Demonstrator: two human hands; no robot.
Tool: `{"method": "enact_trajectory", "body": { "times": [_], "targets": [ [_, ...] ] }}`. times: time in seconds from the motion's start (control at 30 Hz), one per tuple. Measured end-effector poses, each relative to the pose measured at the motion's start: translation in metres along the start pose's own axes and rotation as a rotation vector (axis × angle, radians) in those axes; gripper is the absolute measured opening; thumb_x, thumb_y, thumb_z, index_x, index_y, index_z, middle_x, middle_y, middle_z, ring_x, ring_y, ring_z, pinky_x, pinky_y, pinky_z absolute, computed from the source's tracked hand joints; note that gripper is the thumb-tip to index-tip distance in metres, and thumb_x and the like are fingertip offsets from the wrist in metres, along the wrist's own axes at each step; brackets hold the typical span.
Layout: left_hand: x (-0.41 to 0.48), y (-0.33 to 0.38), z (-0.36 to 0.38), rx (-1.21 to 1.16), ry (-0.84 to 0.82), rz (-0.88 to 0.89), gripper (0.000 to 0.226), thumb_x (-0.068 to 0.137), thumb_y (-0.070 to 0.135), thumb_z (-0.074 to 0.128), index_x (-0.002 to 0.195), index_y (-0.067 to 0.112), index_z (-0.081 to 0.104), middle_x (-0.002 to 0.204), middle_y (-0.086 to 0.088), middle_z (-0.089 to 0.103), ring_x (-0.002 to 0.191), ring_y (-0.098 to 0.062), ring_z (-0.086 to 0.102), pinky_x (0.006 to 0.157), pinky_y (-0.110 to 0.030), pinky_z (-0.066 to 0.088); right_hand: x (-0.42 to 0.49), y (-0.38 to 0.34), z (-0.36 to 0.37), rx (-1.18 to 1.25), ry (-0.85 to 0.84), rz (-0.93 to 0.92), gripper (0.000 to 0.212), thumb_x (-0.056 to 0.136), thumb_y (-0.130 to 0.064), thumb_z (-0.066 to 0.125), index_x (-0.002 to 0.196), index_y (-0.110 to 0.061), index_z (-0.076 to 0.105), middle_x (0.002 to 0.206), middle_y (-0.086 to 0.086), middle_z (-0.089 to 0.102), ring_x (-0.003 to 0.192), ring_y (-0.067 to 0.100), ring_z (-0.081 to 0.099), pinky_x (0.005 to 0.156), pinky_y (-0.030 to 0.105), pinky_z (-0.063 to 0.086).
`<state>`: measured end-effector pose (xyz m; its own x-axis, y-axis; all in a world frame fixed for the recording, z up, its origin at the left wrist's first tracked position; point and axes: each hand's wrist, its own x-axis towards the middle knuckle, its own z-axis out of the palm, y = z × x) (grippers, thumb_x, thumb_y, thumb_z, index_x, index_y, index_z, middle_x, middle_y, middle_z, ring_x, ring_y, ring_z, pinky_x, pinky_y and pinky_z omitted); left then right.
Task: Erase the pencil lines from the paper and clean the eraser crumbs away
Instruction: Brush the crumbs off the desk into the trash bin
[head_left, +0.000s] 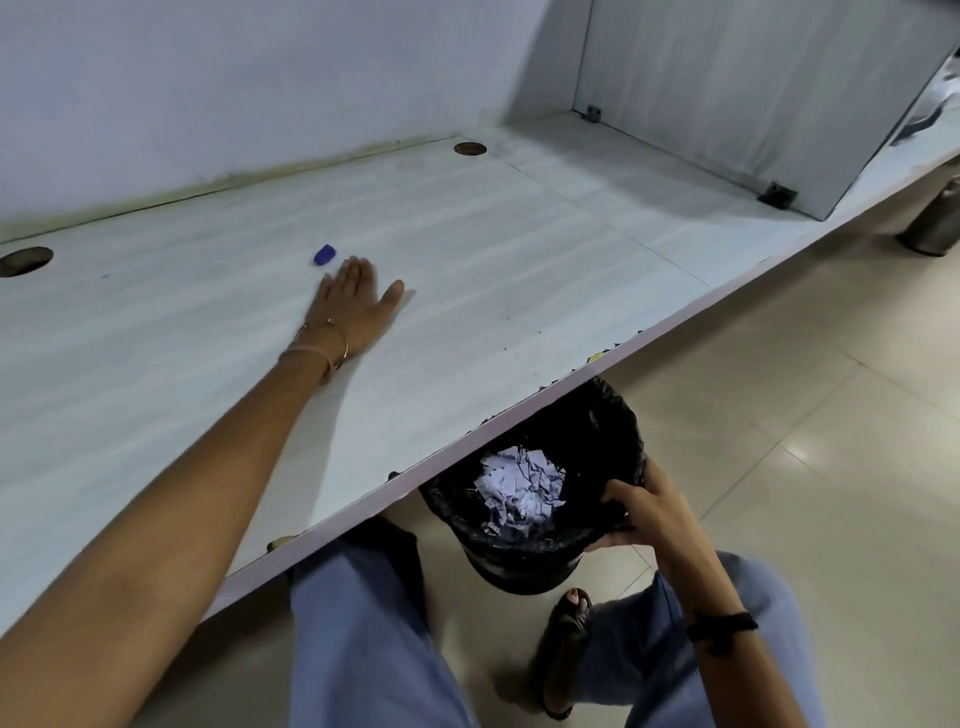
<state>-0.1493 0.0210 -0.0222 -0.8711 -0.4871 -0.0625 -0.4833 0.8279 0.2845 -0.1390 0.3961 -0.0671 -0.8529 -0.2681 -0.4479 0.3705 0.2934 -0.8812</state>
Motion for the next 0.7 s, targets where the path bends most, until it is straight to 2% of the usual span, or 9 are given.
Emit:
{"method": "enact_trajectory", "body": {
  "times": [0.1, 0.3, 0.4, 0.47, 0.53, 0.57, 0.63, 0.7],
  "targets": [
    [0.024, 0.016, -0.006, 0.011, -0.019, 0.002, 0.078, 0.101, 0.058, 0.013, 0.154, 0.002, -0.002, 0.164, -0.013, -0.005, 0.151, -0.021, -0.004, 0.122, -0.035, -0.003, 0.0, 0.002, 0.001, -0.008, 0.018, -0.009, 0.028, 0.082, 0.009, 0.048, 0.099, -0.012, 0.053, 0.086, 0.012, 0.062, 0.063, 0.038, 0.068, 0.061, 0.057, 0.057],
    [0.057, 0.043, -0.011, 0.061, -0.071, 0.13, 0.073, 0.103, 0.053, 0.013, 0.155, 0.004, 0.008, 0.164, -0.013, 0.004, 0.151, -0.021, 0.004, 0.122, -0.033, 0.004, -0.003, 0.002, 0.002, 0.024, 0.03, -0.018, 0.029, 0.082, 0.009, 0.049, 0.094, -0.016, 0.056, 0.084, 0.013, 0.066, 0.064, 0.031, 0.07, 0.053, 0.046, 0.058],
    [0.025, 0.08, -0.004, 0.061, -0.123, 0.47, 0.071, 0.101, 0.049, 0.016, 0.15, -0.002, 0.027, 0.16, -0.019, 0.02, 0.148, -0.029, 0.022, 0.119, -0.032, 0.013, -0.002, -0.001, 0.003, 0.026, 0.033, -0.021, 0.029, 0.082, 0.01, 0.048, 0.093, -0.016, 0.055, 0.08, 0.01, 0.065, 0.062, 0.027, 0.07, 0.052, 0.046, 0.058],
    [-0.001, 0.097, 0.012, 0.091, -0.204, 0.707, 0.055, 0.106, 0.029, 0.029, 0.153, 0.002, 0.019, 0.162, -0.014, 0.011, 0.15, -0.024, 0.012, 0.12, -0.033, 0.007, 0.0, -0.003, 0.003, 0.016, 0.037, -0.022, 0.029, 0.082, 0.01, 0.048, 0.093, -0.016, 0.055, 0.079, 0.01, 0.065, 0.062, 0.027, 0.07, 0.053, 0.048, 0.058],
    [0.002, 0.096, 0.02, 0.125, -0.176, 0.789, 0.061, 0.105, 0.02, 0.036, 0.156, 0.008, 0.003, 0.163, -0.012, 0.0, 0.151, -0.022, 0.003, 0.122, -0.042, 0.005, 0.001, -0.006, 0.002, 0.005, 0.038, -0.02, 0.028, 0.082, 0.01, 0.048, 0.093, -0.016, 0.055, 0.08, 0.011, 0.066, 0.063, 0.028, 0.07, 0.052, 0.047, 0.058],
    [0.018, 0.089, 0.021, 0.114, -0.11, 0.718, 0.062, 0.106, 0.024, 0.035, 0.156, 0.008, 0.001, 0.163, -0.011, -0.001, 0.151, -0.021, 0.002, 0.122, -0.045, 0.005, 0.002, -0.007, 0.001, 0.001, 0.04, -0.022, 0.028, 0.083, 0.01, 0.048, 0.092, -0.016, 0.054, 0.08, 0.012, 0.066, 0.062, 0.029, 0.07, 0.051, 0.046, 0.058],
    [0.044, 0.073, 0.01, 0.029, 0.03, 0.388, 0.064, 0.106, 0.039, 0.028, 0.156, 0.006, 0.006, 0.164, -0.012, 0.005, 0.151, -0.023, 0.006, 0.121, -0.046, 0.007, 0.004, -0.008, 0.0, -0.011, 0.043, -0.025, 0.027, 0.083, 0.01, 0.048, 0.091, -0.015, 0.054, 0.079, 0.011, 0.065, 0.059, 0.026, 0.07, 0.047, 0.04, 0.057],
    [0.065, 0.055, 0.0, 0.047, 0.069, 0.13, 0.07, 0.104, 0.049, 0.019, 0.155, 0.003, 0.005, 0.163, -0.015, 0.005, 0.151, -0.026, 0.006, 0.122, -0.044, 0.004, 0.006, -0.006, -0.002, -0.019, 0.05, -0.021, 0.028, 0.083, 0.01, 0.048, 0.09, -0.017, 0.054, 0.079, 0.01, 0.064, 0.057, 0.023, 0.069, 0.045, 0.035, 0.055]
  ]
}}
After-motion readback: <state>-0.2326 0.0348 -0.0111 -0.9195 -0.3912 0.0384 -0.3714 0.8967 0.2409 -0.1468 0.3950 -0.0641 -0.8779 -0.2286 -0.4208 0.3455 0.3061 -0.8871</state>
